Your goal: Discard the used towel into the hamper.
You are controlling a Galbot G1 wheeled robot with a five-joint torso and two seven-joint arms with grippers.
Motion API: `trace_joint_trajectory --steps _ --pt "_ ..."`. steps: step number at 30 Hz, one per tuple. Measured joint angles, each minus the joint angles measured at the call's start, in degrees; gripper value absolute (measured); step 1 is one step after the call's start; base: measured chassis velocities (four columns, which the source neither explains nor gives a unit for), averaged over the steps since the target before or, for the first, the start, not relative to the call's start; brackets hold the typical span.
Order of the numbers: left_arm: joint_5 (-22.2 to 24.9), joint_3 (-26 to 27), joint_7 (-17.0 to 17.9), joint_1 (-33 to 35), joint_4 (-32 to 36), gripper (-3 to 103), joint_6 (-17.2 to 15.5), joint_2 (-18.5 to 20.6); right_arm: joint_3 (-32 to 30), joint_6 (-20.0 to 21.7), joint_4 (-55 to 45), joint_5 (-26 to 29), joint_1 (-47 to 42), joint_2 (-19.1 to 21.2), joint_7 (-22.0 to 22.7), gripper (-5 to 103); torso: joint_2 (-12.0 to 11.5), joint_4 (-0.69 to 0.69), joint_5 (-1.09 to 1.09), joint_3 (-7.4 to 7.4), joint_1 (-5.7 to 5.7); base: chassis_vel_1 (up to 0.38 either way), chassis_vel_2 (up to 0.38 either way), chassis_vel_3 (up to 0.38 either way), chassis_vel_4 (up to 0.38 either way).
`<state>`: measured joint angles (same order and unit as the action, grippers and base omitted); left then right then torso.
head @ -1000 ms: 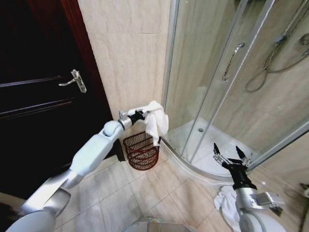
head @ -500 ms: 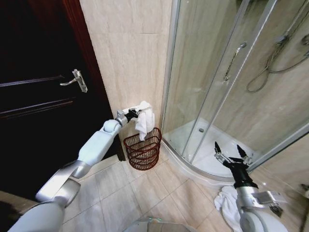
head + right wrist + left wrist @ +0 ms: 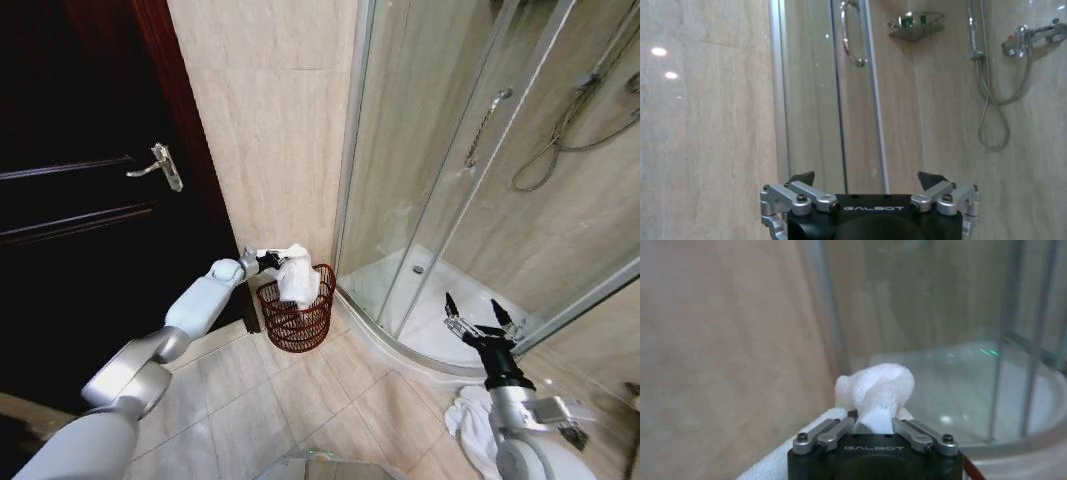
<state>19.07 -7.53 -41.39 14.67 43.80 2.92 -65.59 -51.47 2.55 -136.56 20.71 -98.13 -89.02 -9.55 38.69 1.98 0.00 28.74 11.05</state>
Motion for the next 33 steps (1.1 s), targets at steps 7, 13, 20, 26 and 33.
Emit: trace_joint_trajectory --steps 7,13,20,26,33 --pt "-1.21 -1.09 -3.45 -0.84 -0.83 8 -1.54 -0.68 -0.05 0.6 -0.24 -0.39 -0.02 -0.25 0.46 100 0.0 0.02 0.0 0.0 0.0 0.0 0.0 0.0 0.0" --pt "-1.26 -0.34 -10.28 -0.67 0.75 35 -6.25 1.07 -0.1 0.49 -0.24 -0.47 -0.41 -0.3 0.47 100 0.0 0.04 0.0 0.0 0.0 0.0 0.0 0.0 0.0" --pt "-0.52 -0.09 -9.06 0.21 3.09 57 -9.22 2.41 -0.02 0.78 -0.89 -0.51 -0.57 -0.46 0.4 100 0.0 0.03 -0.02 0.0 0.0 0.0 0.0 0.0 0.0" --pt "0.49 -0.14 -9.29 0.55 4.98 84 -10.51 3.37 -0.01 1.24 -1.34 -0.58 -0.8 -0.57 0.3 100 0.0 0.03 -0.01 0.0 0.0 0.0 0.0 0.0 0.0" --pt "0.77 -0.1 -9.2 0.8 5.62 99 -11.59 3.44 -0.04 1.6 -1.39 -0.5 -0.82 -0.6 0.23 100 0.0 0.02 -0.01 0.0 0.0 0.0 0.0 0.0 0.0"
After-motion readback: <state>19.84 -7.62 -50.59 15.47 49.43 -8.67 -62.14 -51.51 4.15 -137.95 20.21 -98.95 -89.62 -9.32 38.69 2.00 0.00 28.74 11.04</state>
